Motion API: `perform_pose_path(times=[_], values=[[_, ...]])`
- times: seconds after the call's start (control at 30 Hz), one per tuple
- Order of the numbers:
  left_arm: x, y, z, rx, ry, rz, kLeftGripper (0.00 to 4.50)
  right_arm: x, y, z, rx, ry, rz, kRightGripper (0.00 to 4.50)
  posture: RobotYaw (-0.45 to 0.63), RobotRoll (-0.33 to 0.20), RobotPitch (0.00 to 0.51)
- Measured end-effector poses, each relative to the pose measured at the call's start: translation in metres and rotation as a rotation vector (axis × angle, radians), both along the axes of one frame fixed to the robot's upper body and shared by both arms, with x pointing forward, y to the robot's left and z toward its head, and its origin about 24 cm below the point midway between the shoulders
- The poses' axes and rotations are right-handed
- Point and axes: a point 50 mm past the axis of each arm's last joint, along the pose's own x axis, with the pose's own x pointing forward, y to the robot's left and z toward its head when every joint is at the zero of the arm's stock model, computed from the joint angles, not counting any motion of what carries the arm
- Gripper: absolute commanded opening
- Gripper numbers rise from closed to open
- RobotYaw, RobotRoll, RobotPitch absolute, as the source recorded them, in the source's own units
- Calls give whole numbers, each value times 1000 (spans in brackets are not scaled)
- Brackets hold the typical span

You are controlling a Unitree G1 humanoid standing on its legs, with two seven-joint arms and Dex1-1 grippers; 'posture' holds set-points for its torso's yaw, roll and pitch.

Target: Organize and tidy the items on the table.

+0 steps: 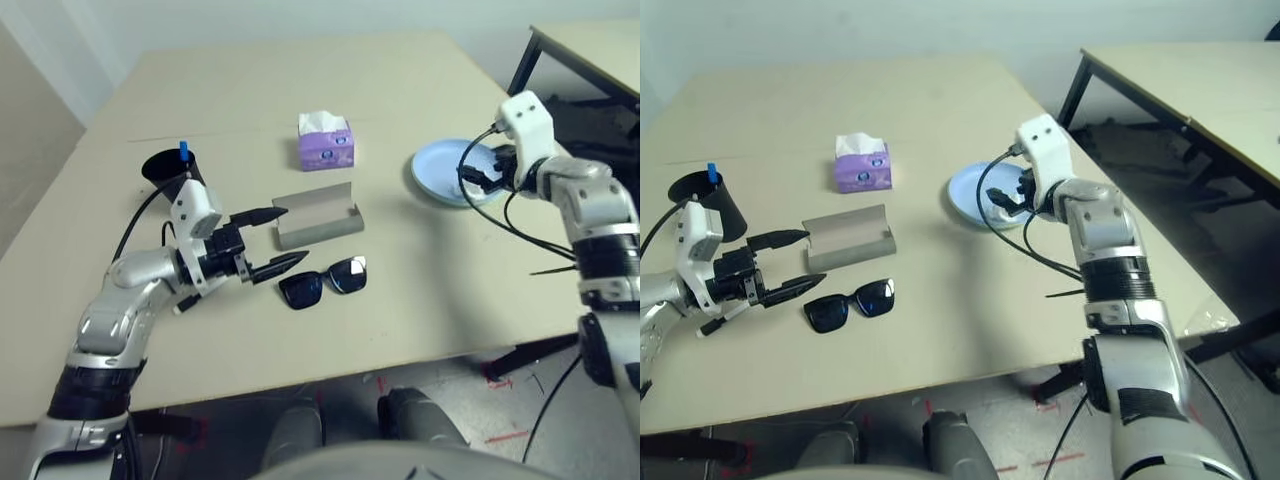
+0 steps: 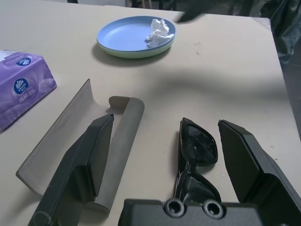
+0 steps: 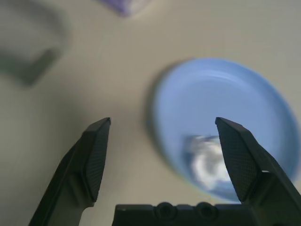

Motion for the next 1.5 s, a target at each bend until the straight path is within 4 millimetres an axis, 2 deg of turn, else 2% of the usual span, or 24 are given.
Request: perform_pose_path(times=[0.13, 0.27, 0.33, 0.5, 0.6, 0.67, 0.8, 0.97, 1.1, 1.3, 1.5], values=[[-3, 7, 3, 28, 3, -4, 4500, -28, 39, 10, -7, 43, 200, 4474, -71, 0, 76], [-13, 15, 2, 63, 23, -11, 4500, -40, 67, 19, -55, 22, 314, 4474, -64, 0, 84], [-19, 21, 3, 85, 34, -11, 4500, -45, 80, 16, -105, 18, 367, 4474, -58, 0, 86], [-37, 41, 0, 173, 69, -11, 4500, -51, 119, 1, -155, 21, 449, 4474, -34, 0, 91], [-47, 49, 0, 220, 74, -24, 4500, -44, 146, 3, -144, -29, 428, 4474, -22, 0, 91], [-51, 54, 0, 245, 69, -22, 4500, -39, 155, 4, -152, -47, 409, 4474, -18, 0, 90], [-52, 58, -2, 259, 65, -10, 4500, -35, 172, 1, -199, -50, 419, 4474, -19, 0, 87], [-49, 58, 1, 271, 43, 9, 4500, -51, 199, -4, -278, -33, 592, 4474, -12, 0, 85], [-45, 57, 4, 271, 23, 17, 4500, -60, 206, -19, -345, -11, 683, 4474, -11, 0, 86], [-44, 57, 5, 271, 18, 25, 4500, -53, 208, -31, -424, -58, 705, 4474, -6, 0, 88], [-44, 57, 6, 270, 19, 29, 4500, -46, 212, -45, -432, -65, 703, 4474, -2, 0, 91]])
